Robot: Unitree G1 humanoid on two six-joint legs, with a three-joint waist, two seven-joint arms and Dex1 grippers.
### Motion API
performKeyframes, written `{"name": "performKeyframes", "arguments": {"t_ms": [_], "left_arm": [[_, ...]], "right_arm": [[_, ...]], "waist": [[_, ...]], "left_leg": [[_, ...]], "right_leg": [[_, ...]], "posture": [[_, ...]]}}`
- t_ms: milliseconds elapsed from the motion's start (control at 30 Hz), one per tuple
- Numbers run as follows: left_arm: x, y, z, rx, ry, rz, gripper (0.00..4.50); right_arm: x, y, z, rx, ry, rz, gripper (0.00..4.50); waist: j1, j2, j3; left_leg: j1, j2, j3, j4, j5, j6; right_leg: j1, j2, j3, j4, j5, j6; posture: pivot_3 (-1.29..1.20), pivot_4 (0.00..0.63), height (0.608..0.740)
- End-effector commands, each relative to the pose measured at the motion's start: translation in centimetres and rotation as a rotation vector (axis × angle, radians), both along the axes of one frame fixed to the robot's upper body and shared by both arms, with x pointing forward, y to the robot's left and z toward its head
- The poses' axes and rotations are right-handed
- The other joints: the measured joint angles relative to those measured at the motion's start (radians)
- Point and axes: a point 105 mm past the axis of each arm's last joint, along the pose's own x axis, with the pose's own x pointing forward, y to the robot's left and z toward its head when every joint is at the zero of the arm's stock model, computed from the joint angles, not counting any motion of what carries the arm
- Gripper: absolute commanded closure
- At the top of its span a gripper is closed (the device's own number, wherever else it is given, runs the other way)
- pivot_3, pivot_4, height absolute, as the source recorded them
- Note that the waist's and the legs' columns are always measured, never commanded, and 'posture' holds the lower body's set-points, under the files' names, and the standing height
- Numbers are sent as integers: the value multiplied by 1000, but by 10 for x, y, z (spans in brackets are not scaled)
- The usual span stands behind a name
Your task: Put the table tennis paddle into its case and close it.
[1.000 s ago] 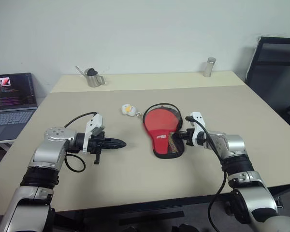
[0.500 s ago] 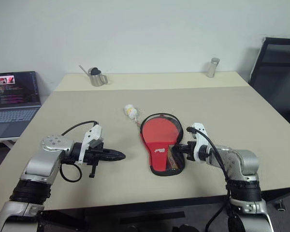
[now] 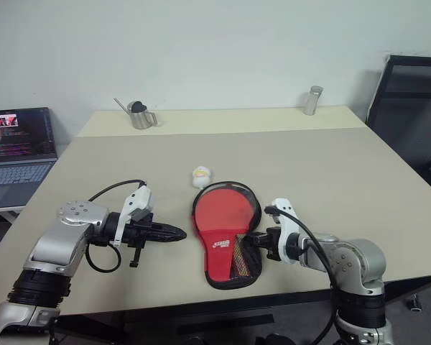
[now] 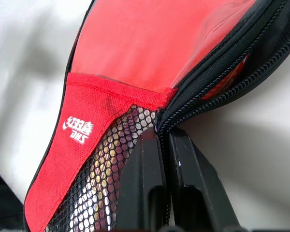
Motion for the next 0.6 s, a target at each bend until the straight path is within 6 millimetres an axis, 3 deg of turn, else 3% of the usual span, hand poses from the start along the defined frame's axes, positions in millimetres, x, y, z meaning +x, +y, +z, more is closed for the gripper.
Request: {"name": "performKeyframes", "arguments": {"t_ms": [33,267,600], "left_arm": [[-5,-1,12,0,-32,-35,4500],[-6,-1,11,5,-33,-32,4500],[-5,-2,10,12,-29,-46,4500]], "right_arm": [[-2,14,10,39,-45,54,4485],[-7,4,-1,8,-16,11,4485],[-22,-9,1,17,19,-46,4485]], "waist": [[0,0,0],[1,0,0],[3,0,0]], "left_leg": [[0,0,0,0,0,0],[0,0,0,0,0,0],[0,0,0,0,-1,-1]], "right_leg": [[0,0,0,0,0,0],[0,0,0,0,0,0],[0,0,0,-1,0,0]], "posture": [[0,150,740],[0,150,740],[0,150,740]]}}
